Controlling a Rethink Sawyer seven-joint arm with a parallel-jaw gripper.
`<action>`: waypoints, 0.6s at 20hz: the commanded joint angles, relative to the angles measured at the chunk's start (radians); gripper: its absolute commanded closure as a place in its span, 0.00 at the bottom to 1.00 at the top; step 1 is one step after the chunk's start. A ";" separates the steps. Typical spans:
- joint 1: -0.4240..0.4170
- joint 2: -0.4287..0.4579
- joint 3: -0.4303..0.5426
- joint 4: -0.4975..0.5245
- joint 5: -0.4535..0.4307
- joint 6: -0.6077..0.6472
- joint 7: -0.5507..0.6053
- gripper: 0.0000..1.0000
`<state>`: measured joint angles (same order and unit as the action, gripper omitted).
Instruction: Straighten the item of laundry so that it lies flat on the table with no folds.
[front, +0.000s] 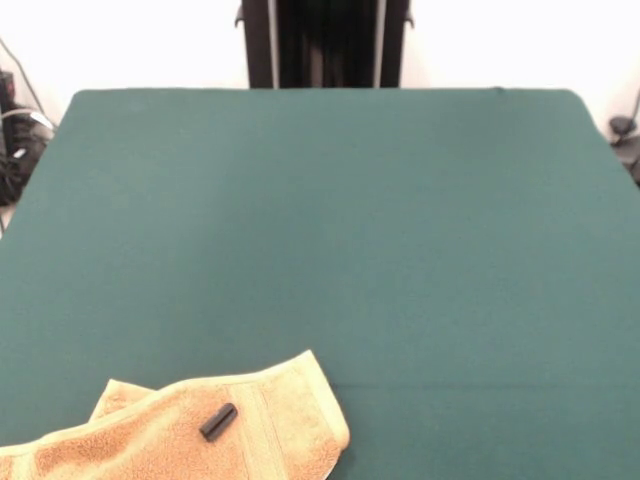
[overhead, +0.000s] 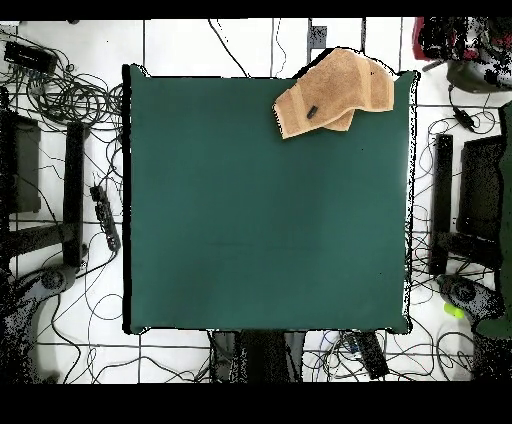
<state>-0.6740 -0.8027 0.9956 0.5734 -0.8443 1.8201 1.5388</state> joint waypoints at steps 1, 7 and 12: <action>-0.015 0.047 0.013 -0.012 0.191 0.199 -0.018 1.00; 0.045 0.068 -0.007 -0.068 0.162 0.213 0.007 1.00; 0.132 0.103 0.005 -0.135 0.108 0.245 0.068 1.00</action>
<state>-0.6413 -0.7982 0.9953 0.4410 -0.7110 1.9421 1.5388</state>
